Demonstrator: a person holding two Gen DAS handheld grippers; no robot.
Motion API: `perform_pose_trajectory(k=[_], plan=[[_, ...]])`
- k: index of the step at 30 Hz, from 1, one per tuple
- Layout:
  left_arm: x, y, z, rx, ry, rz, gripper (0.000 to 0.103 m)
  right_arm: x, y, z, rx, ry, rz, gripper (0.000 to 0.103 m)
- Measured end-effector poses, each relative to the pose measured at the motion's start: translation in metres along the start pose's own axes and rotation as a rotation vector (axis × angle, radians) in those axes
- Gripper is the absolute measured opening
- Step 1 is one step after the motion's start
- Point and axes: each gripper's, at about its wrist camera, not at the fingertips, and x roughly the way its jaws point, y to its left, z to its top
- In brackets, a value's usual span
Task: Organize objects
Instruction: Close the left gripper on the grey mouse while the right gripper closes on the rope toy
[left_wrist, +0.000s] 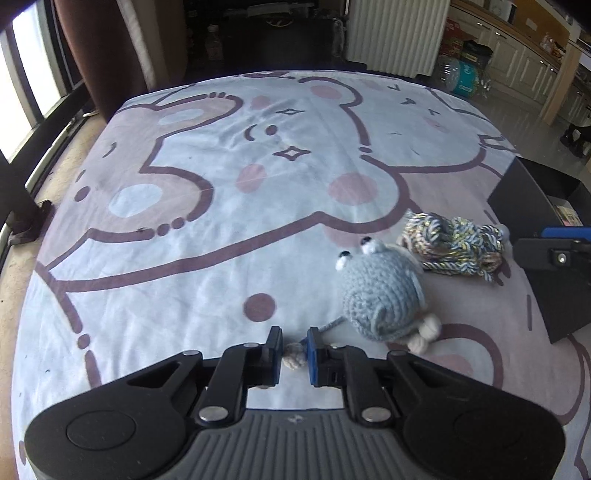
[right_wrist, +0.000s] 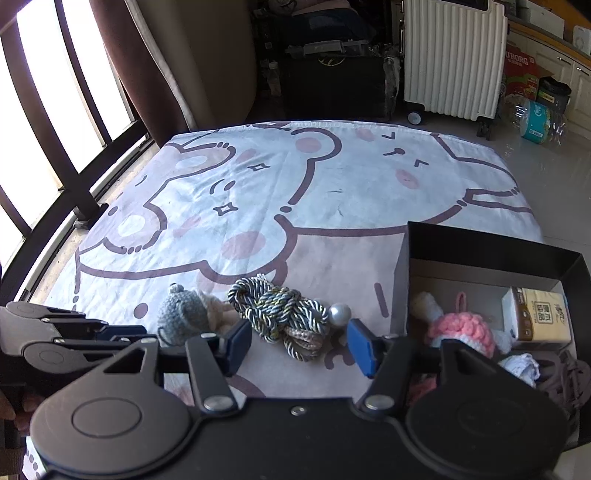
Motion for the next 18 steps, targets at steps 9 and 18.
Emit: perform_pose_trajectory(k=[9,18], plan=[[-0.009,0.027,0.002,-0.033,-0.018,0.086,0.015,0.011,0.012,0.002,-0.034,0.017,0.019,0.052],[-0.029,0.037,0.002,-0.017,-0.025,0.007,0.026,0.030,0.047,0.012,-0.473,0.054,-0.042,0.051]])
